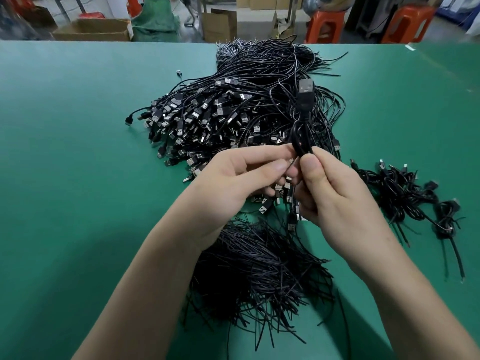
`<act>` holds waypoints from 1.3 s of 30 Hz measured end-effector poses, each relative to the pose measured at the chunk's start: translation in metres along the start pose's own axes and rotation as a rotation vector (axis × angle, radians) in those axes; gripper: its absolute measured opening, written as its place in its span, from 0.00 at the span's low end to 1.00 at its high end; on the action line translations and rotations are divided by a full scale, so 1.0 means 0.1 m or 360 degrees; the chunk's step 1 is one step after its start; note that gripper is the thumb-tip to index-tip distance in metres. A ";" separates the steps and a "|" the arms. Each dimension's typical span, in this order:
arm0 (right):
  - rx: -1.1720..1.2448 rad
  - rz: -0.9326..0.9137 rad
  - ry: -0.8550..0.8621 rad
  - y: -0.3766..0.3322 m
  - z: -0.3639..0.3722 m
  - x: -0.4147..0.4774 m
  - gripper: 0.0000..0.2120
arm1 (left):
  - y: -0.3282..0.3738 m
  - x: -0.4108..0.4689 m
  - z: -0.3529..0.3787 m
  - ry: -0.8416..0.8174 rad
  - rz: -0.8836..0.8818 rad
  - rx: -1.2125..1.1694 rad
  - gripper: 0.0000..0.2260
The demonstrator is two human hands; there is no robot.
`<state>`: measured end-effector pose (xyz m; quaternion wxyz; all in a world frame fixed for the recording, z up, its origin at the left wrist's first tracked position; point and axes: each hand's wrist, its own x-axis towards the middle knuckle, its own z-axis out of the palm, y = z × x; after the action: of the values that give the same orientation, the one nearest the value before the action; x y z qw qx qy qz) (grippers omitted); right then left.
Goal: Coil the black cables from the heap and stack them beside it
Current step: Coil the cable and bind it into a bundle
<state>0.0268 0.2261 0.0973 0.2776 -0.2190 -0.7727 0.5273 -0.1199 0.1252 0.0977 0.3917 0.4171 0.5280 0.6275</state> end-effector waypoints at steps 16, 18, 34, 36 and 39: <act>0.0939 0.0251 -0.0568 -0.13 -0.04 -0.07 0.18 | 0.00 0.02 -0.03 -0.0103 0.0400 -0.0136 0.10; 0.0976 0.0261 -0.0601 -0.13 -0.04 -0.07 0.18 | -0.01 0.02 -0.02 -0.0081 0.0429 -0.0088 0.10; 0.0936 0.0247 -0.0809 -0.05 -0.08 -0.05 0.17 | -0.01 0.01 0.06 -0.0002 0.0496 0.0177 0.02; 0.0913 0.0261 -0.0806 -0.04 -0.07 -0.06 0.18 | 0.00 0.00 0.09 -0.0004 0.0504 0.0163 0.04; 0.0904 0.0352 -0.0851 -0.04 -0.06 -0.08 0.21 | -0.01 0.00 0.13 0.0023 0.0437 0.0019 0.02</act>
<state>0.0364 0.2243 0.1011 0.0579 -0.0705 -0.6129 0.7849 -0.1072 0.1297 0.0982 0.2958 0.4832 0.4725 0.6751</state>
